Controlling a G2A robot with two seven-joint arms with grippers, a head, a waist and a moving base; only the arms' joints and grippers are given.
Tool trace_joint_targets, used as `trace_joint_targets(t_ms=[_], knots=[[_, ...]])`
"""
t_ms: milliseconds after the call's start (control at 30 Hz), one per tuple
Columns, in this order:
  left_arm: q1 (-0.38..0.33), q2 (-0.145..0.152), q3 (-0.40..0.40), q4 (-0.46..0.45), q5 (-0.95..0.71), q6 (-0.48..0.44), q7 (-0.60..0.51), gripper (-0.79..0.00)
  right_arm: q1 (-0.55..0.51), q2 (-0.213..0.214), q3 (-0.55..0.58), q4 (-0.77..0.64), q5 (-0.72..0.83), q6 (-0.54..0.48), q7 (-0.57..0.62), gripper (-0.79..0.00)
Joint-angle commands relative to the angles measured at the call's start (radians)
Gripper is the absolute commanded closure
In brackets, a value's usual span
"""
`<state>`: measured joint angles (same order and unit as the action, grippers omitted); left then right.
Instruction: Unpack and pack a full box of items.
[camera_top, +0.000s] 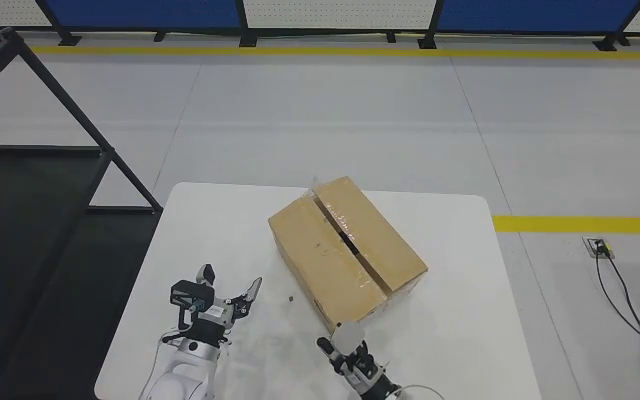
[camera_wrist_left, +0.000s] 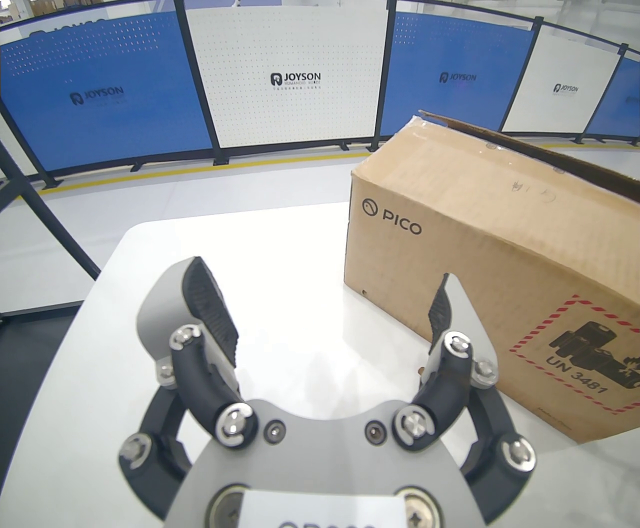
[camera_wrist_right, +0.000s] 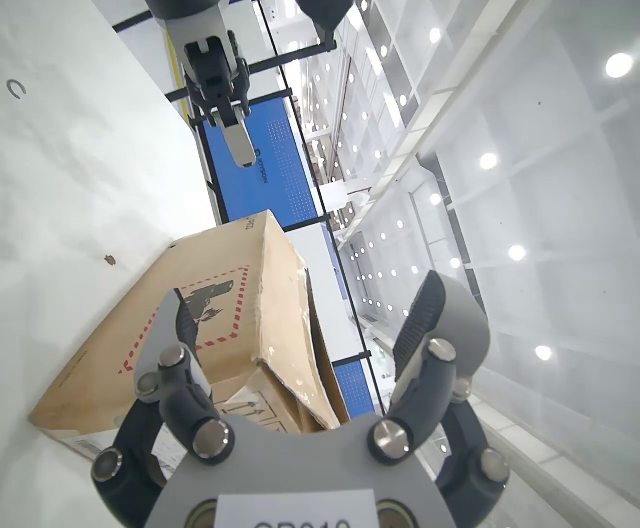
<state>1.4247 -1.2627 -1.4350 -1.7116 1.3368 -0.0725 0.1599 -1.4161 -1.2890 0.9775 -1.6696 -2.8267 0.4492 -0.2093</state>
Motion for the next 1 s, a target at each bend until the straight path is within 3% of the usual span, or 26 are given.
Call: trace_joint_targets(t_ms=[0, 467, 967], knots=[[0.000, 0.000, 0.000, 0.000, -0.001, 0.000, 0.000, -0.785, 0.009, -0.004, -0.001, 0.012, -0.014, 0.007, 0.039, -0.785], [-0.014, -0.003, 0.003, 0.006, 0.002, -0.001, -0.004, -0.785, -0.031, -0.004, 0.063, 0.000, -0.027, 0.040, 0.113, -0.785], [-0.019, -0.003, -0.019, 0.010, -0.009, 0.008, -0.006, -0.785, -0.076, 0.007, 0.171, -0.039, 0.054, 0.026, 0.100, -0.785]])
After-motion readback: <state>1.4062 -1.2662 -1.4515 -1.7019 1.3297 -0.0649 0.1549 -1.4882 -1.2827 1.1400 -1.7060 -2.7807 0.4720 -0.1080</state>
